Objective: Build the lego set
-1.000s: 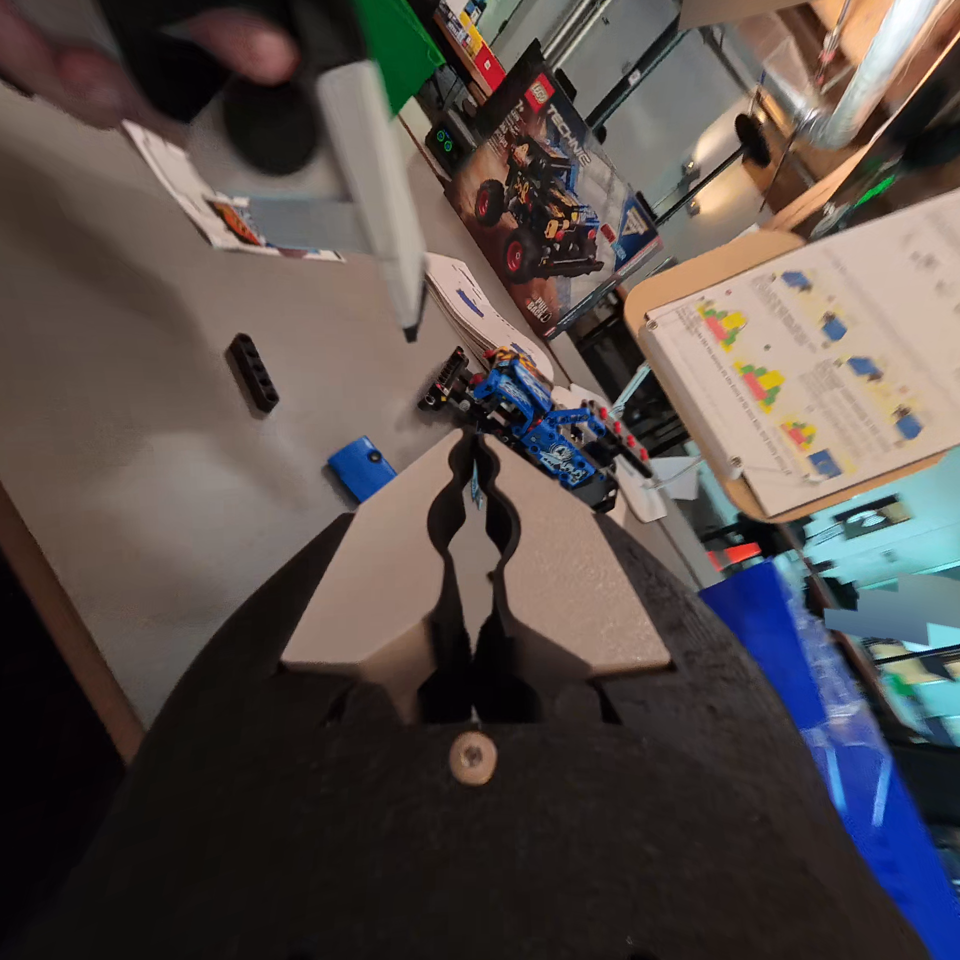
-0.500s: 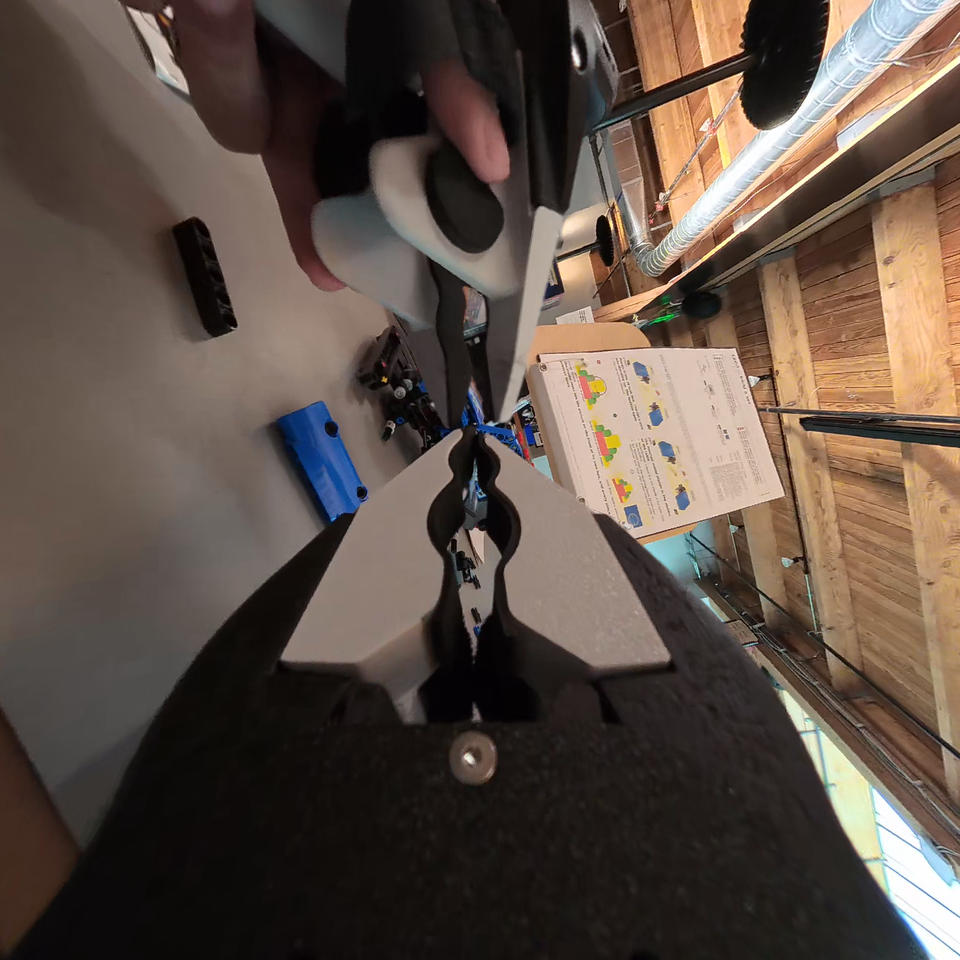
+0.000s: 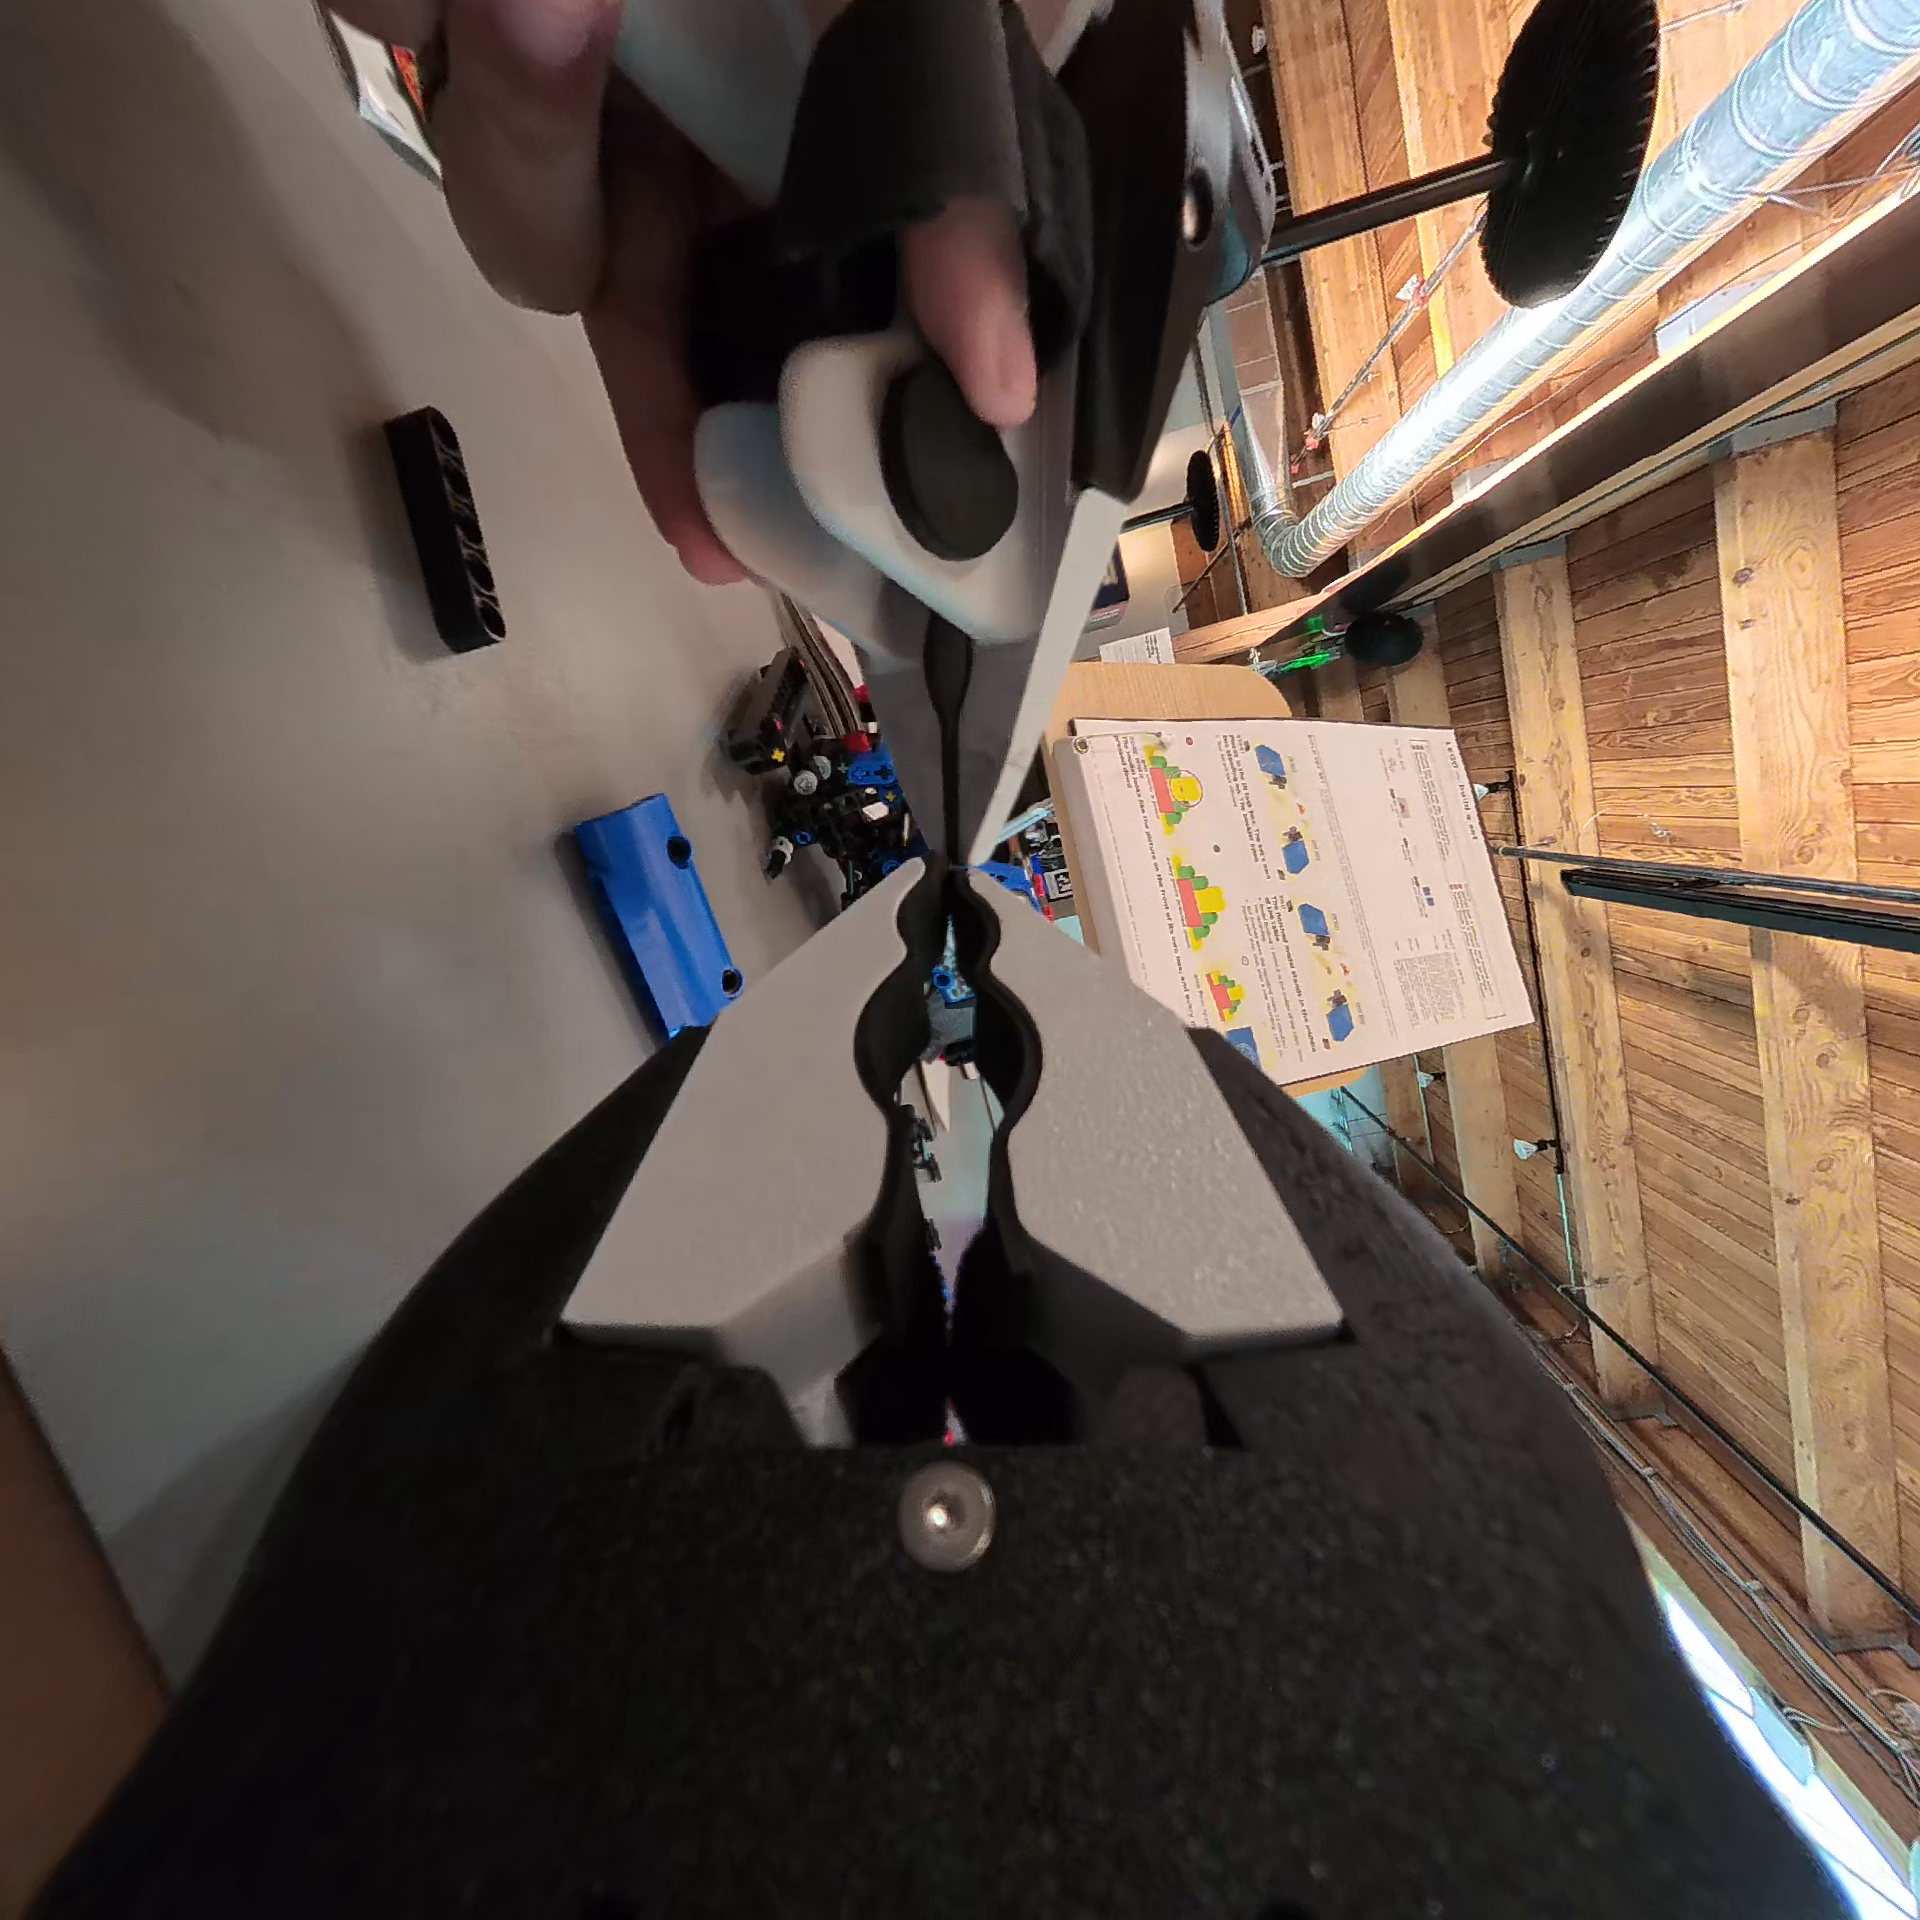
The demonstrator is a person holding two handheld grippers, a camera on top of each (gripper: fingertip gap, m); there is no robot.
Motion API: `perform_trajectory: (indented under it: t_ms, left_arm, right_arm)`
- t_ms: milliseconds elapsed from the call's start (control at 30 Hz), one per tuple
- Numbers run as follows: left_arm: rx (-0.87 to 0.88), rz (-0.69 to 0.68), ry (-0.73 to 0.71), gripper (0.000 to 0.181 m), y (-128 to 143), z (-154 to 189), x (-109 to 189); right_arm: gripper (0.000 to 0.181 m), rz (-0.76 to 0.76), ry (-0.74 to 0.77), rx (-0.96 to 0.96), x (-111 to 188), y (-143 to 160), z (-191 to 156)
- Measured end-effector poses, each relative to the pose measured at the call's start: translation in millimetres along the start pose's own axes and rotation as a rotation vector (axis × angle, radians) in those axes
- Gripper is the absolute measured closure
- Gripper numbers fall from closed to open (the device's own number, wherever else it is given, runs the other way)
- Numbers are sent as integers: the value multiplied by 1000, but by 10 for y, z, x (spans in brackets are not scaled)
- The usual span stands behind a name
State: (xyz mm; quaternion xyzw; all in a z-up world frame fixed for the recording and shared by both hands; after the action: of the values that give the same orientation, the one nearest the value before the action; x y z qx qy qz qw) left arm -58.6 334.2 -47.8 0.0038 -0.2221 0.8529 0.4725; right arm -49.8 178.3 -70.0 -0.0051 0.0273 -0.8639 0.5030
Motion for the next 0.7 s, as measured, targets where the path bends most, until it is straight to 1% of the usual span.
perform_trajectory:
  t_ms: [133, 233, 267, 333, 467, 533, 633, 700]
  left_arm:
    - [-23, -4, -18, 181, -3, -6, -6]
    - [-80, -18, -45, 181, 2, 2, -11]
    - [-102, -21, -54, 181, 4, 9, -12]
    - [-152, -25, -67, 181, 4, 37, -11]
    - [-220, -25, -91, 181, -3, 81, 5]
    - [-244, -26, -97, 181, -4, 89, 16]
    - [-266, -17, -96, 181, -9, 89, 54]
    - [-277, -14, -117, 181, -39, 64, 136]
  right_arm:
    - [181, -3, -5, -13, -4, 8, -12]
    - [179, 6, -36, -98, -7, 19, -18]
    - [175, 12, -46, -132, 2, 25, -6]
    - [161, 25, -100, -219, 8, 41, 19]
    - [149, 29, -140, -359, 10, 95, 70]
    - [143, 49, -176, -472, 15, 128, 101]
    - [132, 100, -220, -717, 26, 225, 190]
    - [127, 135, -262, -865, 33, 327, 239]
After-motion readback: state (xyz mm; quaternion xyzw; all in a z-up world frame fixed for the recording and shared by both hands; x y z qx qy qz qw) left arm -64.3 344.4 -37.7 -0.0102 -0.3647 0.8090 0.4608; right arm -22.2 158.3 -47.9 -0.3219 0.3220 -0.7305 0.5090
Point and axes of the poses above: each gripper's, where its closed fingertips meet, x back along the fingers, y out of its underside, z = x × y across the jaws, the point moved 10 cm from there along x, back along the fingers, and after that the axes turned 12 degrees about x, right-handed, at the moved point
